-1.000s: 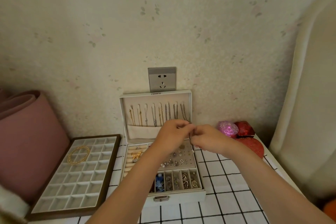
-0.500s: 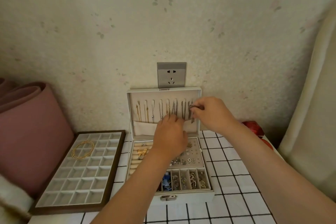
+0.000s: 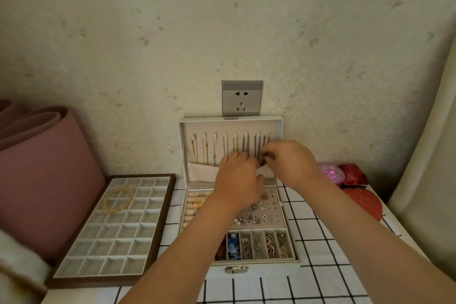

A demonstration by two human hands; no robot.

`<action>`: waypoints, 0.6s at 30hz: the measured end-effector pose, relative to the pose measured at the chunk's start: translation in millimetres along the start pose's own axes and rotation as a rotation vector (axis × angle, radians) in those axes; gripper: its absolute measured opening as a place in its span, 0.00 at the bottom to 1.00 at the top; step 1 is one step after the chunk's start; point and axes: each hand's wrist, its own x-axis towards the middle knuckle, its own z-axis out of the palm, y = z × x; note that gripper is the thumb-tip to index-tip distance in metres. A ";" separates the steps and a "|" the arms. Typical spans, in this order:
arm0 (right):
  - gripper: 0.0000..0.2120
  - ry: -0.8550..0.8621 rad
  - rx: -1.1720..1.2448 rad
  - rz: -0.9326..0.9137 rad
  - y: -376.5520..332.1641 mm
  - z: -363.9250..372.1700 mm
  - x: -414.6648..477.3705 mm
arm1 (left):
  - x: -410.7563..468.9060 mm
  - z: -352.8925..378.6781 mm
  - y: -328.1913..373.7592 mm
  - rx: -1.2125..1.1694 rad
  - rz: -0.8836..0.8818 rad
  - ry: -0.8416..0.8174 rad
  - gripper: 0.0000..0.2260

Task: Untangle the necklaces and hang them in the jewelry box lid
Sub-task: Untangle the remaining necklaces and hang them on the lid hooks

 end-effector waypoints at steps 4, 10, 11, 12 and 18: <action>0.10 -0.005 -0.100 -0.068 2.3 4.1 -6.3 | 0.4 -1.5 -2.1 -0.018 0.004 -0.008 0.15; 0.10 -0.152 -0.179 -0.150 1.6 6.5 -17.3 | -1.3 -4.5 -3.2 -0.015 0.004 -0.042 0.14; 0.10 -0.152 -0.173 -0.146 1.8 6.7 -19.0 | -2.1 -4.9 -3.8 -0.020 0.005 -0.054 0.14; 0.11 -0.150 -0.155 -0.137 2.0 6.4 -20.1 | -2.9 -5.6 -4.6 -0.034 0.005 -0.068 0.15; 0.13 0.027 0.075 -0.037 -6.0 -22.1 -23.5 | -13.1 -30.0 -10.6 -0.172 -0.012 -0.025 0.23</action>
